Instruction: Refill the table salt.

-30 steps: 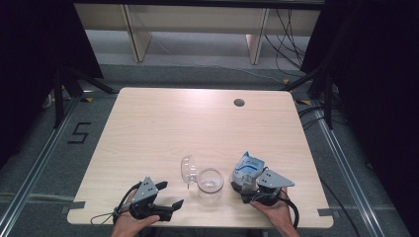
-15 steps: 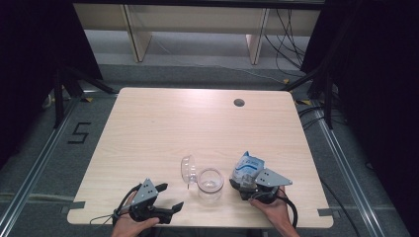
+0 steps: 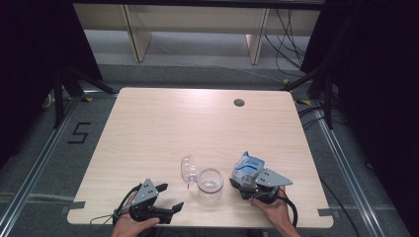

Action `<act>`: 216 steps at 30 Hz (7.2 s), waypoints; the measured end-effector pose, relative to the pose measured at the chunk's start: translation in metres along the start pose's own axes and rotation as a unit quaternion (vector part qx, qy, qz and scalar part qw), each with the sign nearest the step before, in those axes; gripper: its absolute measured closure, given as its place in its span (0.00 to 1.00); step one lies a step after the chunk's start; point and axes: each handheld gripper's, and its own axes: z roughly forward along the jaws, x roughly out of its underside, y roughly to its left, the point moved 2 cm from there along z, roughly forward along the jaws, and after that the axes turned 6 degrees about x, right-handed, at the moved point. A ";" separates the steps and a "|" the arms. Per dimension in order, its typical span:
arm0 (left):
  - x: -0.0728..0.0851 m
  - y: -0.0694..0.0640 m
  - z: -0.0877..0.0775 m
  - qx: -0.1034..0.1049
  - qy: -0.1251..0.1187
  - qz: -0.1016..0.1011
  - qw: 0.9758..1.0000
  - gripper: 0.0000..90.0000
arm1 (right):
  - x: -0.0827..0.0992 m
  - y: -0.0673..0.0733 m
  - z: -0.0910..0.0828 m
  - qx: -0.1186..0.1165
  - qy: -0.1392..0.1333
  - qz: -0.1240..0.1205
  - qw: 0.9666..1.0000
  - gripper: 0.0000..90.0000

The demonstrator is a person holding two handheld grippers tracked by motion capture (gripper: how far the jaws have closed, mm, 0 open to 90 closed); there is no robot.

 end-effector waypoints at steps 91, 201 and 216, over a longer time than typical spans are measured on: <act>0.006 -0.003 -0.003 0.002 0.006 -0.006 1.000 0.17 | -0.045 -0.013 0.007 0.100 -0.011 -0.228 0.969 0.47; 0.005 -0.003 -0.003 0.006 0.006 0.006 1.000 0.17 | -0.051 0.007 0.013 0.146 0.012 -0.480 0.865 0.49; 0.005 -0.004 -0.003 0.004 0.007 -0.001 1.000 0.17 | -0.051 0.008 0.013 0.162 0.011 -0.505 0.848 0.50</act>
